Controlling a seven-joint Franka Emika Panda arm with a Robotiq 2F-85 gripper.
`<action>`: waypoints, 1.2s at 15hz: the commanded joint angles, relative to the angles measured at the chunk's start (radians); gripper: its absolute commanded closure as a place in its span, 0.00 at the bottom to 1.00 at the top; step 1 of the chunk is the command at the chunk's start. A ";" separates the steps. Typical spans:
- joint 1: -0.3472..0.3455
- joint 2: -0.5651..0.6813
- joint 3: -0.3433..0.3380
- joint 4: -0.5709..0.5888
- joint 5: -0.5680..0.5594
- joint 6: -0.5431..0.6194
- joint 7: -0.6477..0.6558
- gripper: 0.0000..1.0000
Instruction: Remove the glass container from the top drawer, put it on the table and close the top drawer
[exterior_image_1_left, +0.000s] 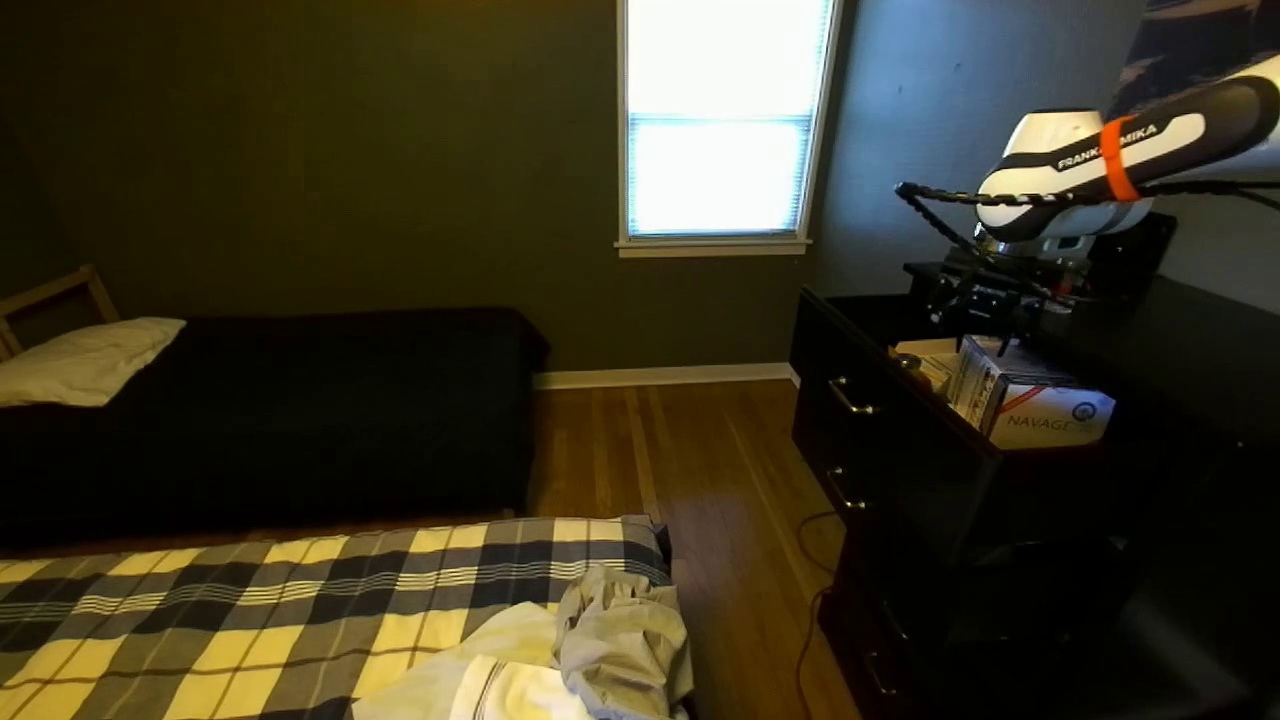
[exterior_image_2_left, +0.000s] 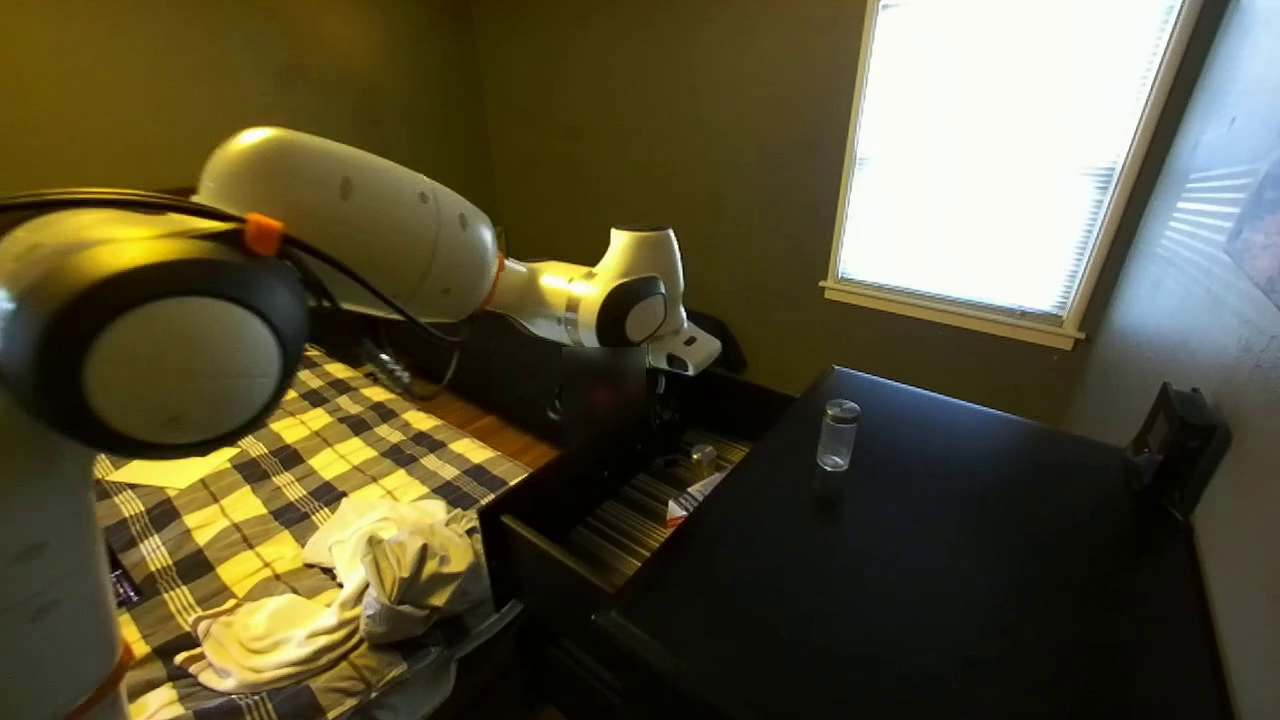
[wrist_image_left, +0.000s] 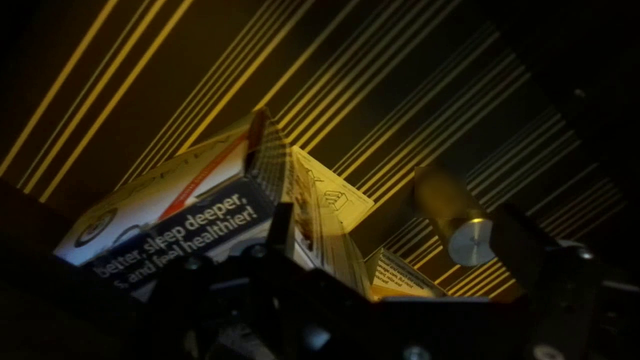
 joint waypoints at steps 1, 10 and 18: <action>0.088 0.187 -0.051 0.243 -0.043 -0.055 0.253 0.00; 0.150 0.319 -0.098 0.406 -0.038 -0.076 0.385 0.00; 0.166 0.393 -0.138 0.455 -0.067 -0.050 0.468 0.00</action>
